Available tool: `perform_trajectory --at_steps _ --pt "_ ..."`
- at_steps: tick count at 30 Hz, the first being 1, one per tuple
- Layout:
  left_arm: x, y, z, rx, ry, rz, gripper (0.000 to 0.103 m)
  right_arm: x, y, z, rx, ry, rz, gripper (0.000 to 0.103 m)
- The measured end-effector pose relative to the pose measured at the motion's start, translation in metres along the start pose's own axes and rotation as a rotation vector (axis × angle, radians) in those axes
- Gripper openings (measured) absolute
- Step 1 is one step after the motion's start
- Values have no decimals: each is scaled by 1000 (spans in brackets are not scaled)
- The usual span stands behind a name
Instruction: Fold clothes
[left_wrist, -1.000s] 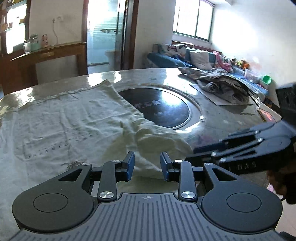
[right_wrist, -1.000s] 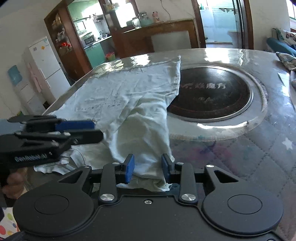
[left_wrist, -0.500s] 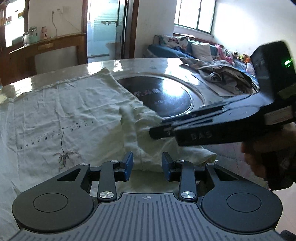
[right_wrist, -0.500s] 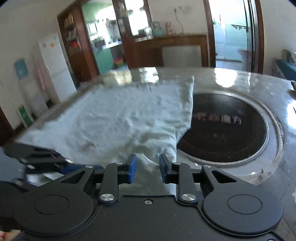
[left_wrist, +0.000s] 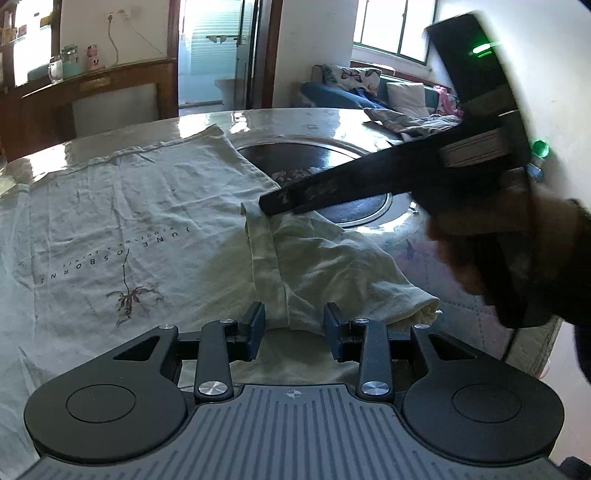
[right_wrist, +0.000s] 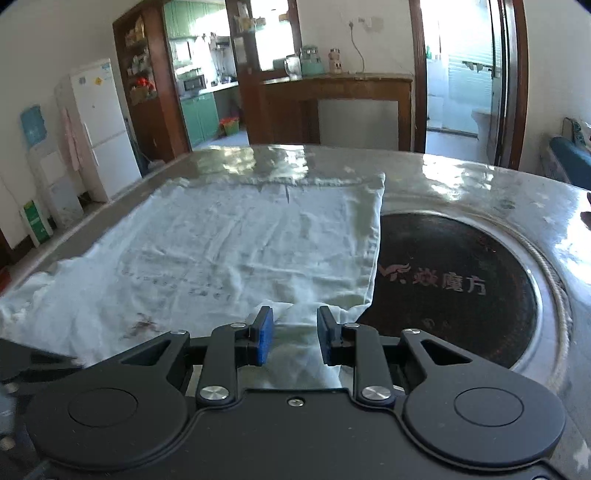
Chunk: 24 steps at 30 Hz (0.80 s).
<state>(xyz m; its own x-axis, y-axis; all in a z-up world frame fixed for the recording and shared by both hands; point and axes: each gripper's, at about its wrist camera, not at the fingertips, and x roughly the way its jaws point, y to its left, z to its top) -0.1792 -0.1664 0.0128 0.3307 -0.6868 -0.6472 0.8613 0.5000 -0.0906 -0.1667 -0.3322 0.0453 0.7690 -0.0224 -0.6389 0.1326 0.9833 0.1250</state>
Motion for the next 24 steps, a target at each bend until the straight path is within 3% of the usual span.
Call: perform_trajectory --at_steps 7,12,24 --pt "-32 11 -9 -15 -29 58 39 -2 1 -4 8 -5 -11 29" --pt "-73 33 -25 -77 -65 167 39 -27 22 -4 -38 -53 34 48" --pt "-175 113 -81 -447 -157 527 39 -10 106 -2 -163 -20 222 58"
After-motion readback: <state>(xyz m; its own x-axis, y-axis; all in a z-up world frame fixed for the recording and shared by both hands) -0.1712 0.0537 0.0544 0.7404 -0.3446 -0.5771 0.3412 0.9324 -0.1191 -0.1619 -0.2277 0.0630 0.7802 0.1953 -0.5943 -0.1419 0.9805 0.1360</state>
